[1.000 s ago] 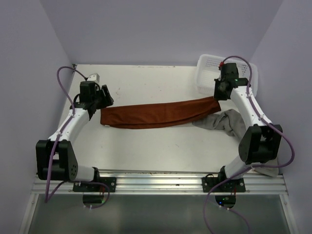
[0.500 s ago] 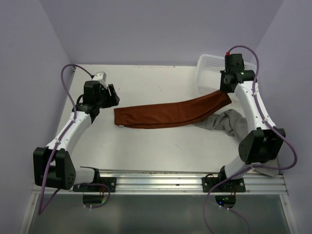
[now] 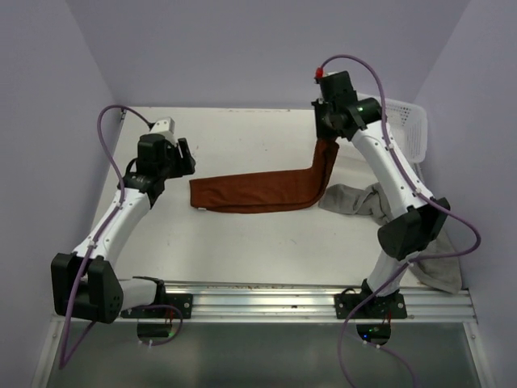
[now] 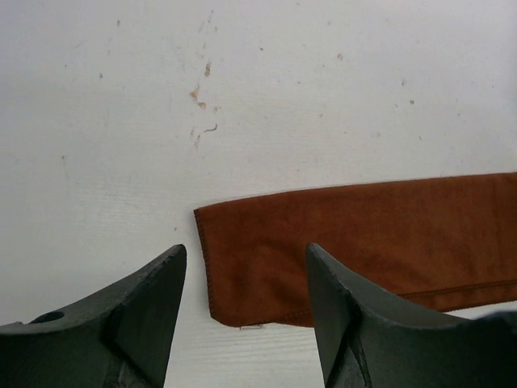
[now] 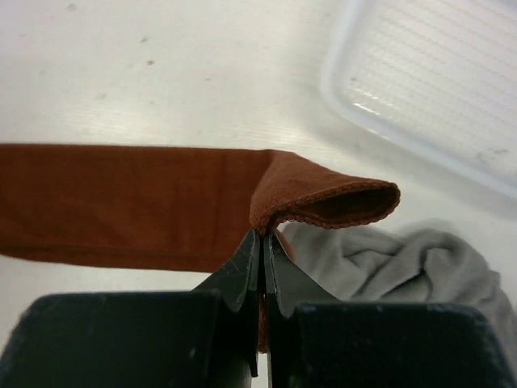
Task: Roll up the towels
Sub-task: Fold the towel
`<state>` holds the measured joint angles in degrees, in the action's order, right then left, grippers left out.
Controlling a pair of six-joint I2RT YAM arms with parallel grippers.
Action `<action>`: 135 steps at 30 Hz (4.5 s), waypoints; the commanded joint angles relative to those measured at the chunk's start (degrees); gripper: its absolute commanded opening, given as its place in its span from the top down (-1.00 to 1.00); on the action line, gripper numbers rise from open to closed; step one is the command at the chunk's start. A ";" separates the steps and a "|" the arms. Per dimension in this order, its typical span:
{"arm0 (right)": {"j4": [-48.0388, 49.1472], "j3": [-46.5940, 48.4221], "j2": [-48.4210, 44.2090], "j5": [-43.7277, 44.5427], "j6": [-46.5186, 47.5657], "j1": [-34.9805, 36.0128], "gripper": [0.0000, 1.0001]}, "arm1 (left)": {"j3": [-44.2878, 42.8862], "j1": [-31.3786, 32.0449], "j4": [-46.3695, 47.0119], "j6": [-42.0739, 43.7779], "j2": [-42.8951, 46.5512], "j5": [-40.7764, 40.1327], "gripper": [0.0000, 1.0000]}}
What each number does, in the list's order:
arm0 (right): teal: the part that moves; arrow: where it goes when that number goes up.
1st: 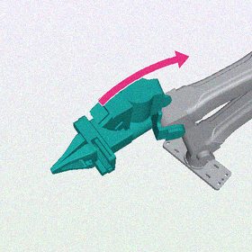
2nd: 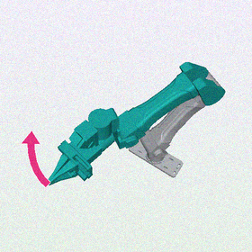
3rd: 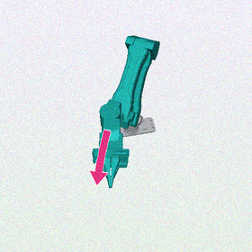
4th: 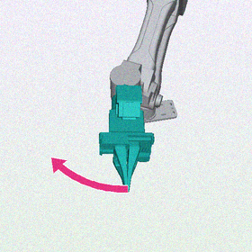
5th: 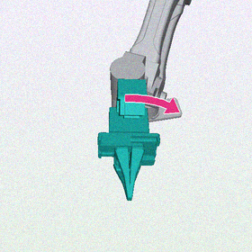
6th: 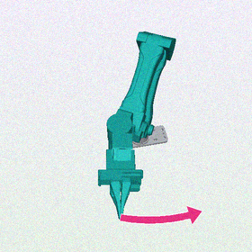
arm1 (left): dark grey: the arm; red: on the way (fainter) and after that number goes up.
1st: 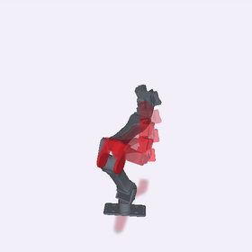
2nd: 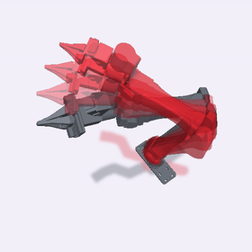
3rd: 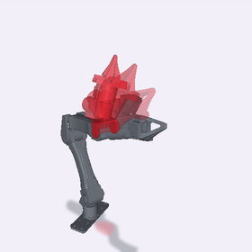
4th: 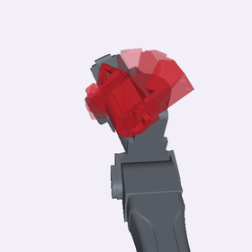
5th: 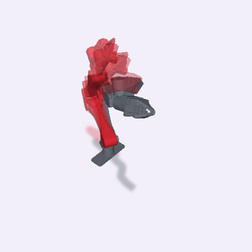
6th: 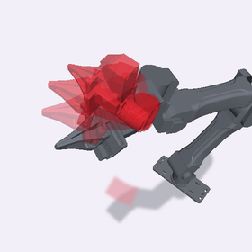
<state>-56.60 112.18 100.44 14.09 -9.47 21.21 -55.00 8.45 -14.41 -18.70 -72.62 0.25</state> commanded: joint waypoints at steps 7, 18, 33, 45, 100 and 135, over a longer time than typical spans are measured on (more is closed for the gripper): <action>-1.33 6.91 8.09 -6.61 -8.63 11.04 1.00 | -0.98 0.43 0.44 1.30 3.36 -5.70 -0.29; 1.92 16.84 19.08 -11.80 -15.57 20.18 1.00 | -0.81 0.43 -0.09 0.68 5.91 -9.65 -0.30; 7.29 19.57 21.64 -10.13 -21.37 23.79 1.00 | -0.37 0.43 0.35 0.42 6.61 -9.30 -0.32; 11.60 20.80 24.62 -10.65 -23.48 25.55 1.00 | -0.19 0.43 0.44 0.33 6.61 -9.04 -0.33; 31.20 13.34 36.24 -24.28 -30.52 26.25 0.28 | 0.16 0.52 0.97 -0.11 8.11 -7.28 -0.34; 36.39 -32.65 3.35 -19.63 -17.77 4.98 0.81 | 15.71 1.04 5.09 -11.45 -0.42 3.62 -0.08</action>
<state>-21.34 74.72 101.62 -8.49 -29.06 26.28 -40.12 9.10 -14.22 -28.01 -73.91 2.63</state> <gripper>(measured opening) 0.115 0.551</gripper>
